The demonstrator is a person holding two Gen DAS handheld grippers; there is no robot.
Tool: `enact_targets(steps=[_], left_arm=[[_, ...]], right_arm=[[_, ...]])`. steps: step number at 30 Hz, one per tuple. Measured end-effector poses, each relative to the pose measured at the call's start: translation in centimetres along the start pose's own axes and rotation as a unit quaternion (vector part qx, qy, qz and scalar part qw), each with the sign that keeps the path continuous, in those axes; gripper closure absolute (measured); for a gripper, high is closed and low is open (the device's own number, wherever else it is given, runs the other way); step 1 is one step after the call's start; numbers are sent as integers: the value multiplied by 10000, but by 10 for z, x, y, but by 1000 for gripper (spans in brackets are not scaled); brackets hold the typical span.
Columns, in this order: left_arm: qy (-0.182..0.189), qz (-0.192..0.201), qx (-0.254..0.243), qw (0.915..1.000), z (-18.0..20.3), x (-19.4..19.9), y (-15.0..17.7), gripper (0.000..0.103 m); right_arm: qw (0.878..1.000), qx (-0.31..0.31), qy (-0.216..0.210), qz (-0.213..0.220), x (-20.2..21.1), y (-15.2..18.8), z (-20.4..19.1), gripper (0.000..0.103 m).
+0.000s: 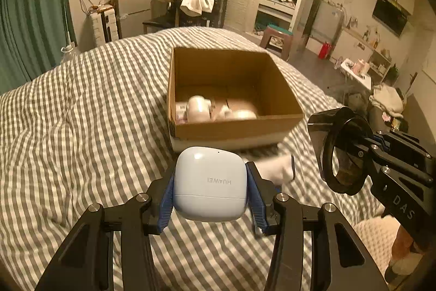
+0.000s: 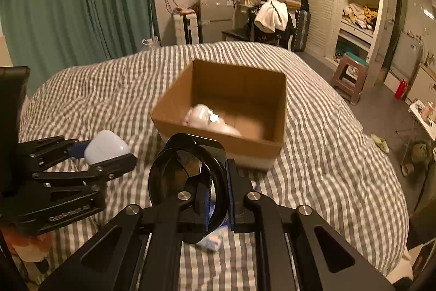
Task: Organize objects
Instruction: 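Carry the headband and earbud case into the box and open both tools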
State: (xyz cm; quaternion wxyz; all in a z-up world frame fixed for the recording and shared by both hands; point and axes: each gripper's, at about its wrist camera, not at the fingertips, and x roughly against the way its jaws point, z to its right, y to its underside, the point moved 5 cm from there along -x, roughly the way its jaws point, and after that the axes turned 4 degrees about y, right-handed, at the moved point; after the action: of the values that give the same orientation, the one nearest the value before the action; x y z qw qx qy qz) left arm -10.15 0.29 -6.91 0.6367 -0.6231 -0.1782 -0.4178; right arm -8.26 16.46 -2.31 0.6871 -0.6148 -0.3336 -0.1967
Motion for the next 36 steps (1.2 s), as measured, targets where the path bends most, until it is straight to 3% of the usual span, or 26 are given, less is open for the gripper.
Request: enact_targets(steps=[12,22,29,33,36], left_arm=[[61,357,-15,9993,-18,-20,-87,54],[182,337,-68,9992,-32,-85,-135,54],[385,104,-489,9980,-29,-145,-128,54],[491,-39,-498,9975,-25,-164,-121,54],[458,-38,-629,9970,-20,-167,-117,54]], right_arm=[[9995,-83,122,275,-23,-91,5,94],[9983,-341,457,-79,-103,-154,32,94],[9945,-562,598,-647,-174,-145,53,93],[9903,-590,723,-1034,-207,-125,64,93],[9892,-592,820,-1057,-213,-117,69,93]])
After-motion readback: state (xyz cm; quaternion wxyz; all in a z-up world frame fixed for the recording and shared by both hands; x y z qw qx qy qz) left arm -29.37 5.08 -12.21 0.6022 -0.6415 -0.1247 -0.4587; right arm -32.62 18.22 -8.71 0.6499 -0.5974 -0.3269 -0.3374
